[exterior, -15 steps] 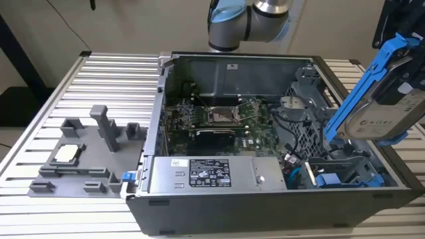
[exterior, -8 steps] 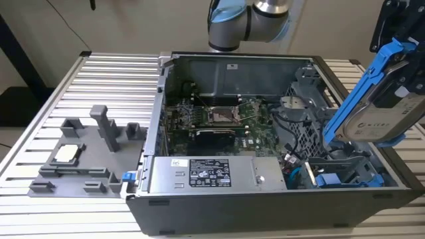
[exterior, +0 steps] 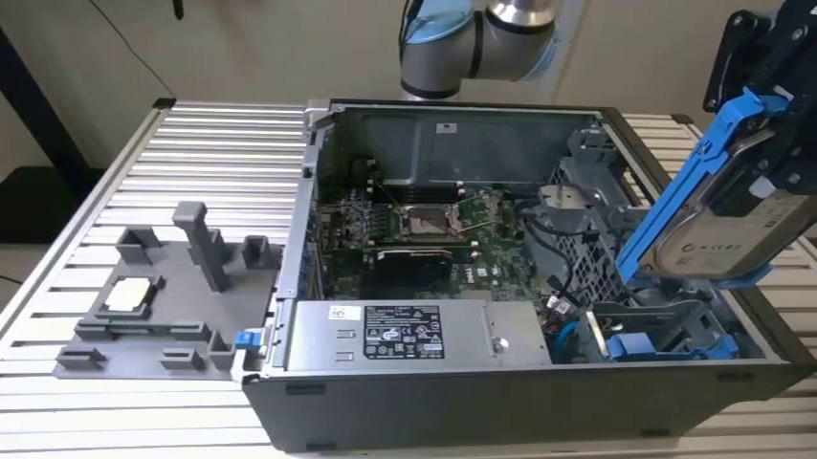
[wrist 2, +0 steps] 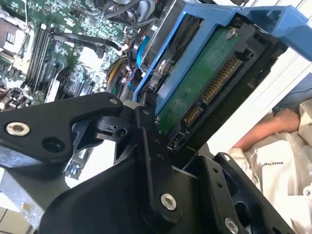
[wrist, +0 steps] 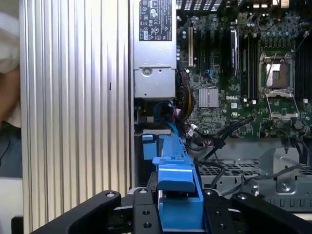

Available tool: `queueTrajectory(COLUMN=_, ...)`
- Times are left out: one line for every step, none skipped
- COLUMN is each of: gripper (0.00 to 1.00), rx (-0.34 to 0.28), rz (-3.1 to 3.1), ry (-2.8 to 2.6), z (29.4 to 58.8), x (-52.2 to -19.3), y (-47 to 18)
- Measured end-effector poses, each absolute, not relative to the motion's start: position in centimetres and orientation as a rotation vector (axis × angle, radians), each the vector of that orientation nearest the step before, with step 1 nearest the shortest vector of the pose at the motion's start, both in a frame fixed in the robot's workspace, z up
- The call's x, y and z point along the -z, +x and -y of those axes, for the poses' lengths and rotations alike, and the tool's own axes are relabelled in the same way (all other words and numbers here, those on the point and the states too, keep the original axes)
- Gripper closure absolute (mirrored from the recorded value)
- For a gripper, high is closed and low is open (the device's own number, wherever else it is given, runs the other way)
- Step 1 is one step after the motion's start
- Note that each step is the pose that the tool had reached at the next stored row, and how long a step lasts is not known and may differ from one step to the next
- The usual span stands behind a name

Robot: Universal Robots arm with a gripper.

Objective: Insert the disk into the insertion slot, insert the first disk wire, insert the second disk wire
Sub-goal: 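Insert the disk into the insertion slot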

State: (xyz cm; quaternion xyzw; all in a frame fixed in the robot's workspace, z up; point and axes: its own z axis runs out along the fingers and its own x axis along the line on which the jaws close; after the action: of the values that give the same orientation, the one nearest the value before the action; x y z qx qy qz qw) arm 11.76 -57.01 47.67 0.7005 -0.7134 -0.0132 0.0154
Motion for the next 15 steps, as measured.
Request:
queueTrajectory(gripper=0.67, rx=0.042, rz=2.219, ry=2.179, z=57.0, x=-47.5, y=11.8)
queueTrajectory(gripper=0.67, rx=0.044, rz=2.218, ry=2.178, z=57.0, x=-47.4, y=11.8)
queueTrajectory(gripper=0.67, rx=0.045, rz=2.217, ry=2.177, z=57.0, x=-47.2, y=11.8)
queueTrajectory(gripper=0.67, rx=0.047, rz=2.217, ry=2.177, z=57.0, x=-47.0, y=11.8)
queueTrajectory(gripper=0.67, rx=0.048, rz=2.216, ry=2.176, z=57.0, x=-46.9, y=11.8)
queueTrajectory(gripper=0.67, rx=0.050, rz=2.215, ry=2.176, z=57.0, x=-46.8, y=11.8)
queueTrajectory(gripper=0.67, rx=0.050, rz=2.215, ry=2.175, z=57.0, x=-46.6, y=11.8)
queueTrajectory(gripper=0.67, rx=0.050, rz=2.215, ry=2.176, z=57.0, x=-46.5, y=11.8)
queueTrajectory(gripper=0.67, rx=0.050, rz=2.214, ry=2.176, z=57.0, x=-46.4, y=11.9)
queueTrajectory(gripper=0.67, rx=0.050, rz=2.213, ry=2.177, z=57.0, x=-46.2, y=11.9)
queueTrajectory(gripper=0.67, rx=0.050, rz=2.212, ry=2.178, z=57.0, x=-46.1, y=11.9)
queueTrajectory(gripper=0.67, rx=0.050, rz=2.212, ry=2.178, z=57.0, x=-46.1, y=11.9)
queueTrajectory(gripper=0.67, rx=0.050, rz=2.211, ry=2.179, z=57.0, x=-46.0, y=11.9)
queueTrajectory(gripper=0.67, rx=0.050, rz=2.210, ry=2.180, z=57.0, x=-45.9, y=11.9)
queueTrajectory(gripper=0.67, rx=0.050, rz=2.209, ry=2.181, z=57.0, x=-45.8, y=11.9)
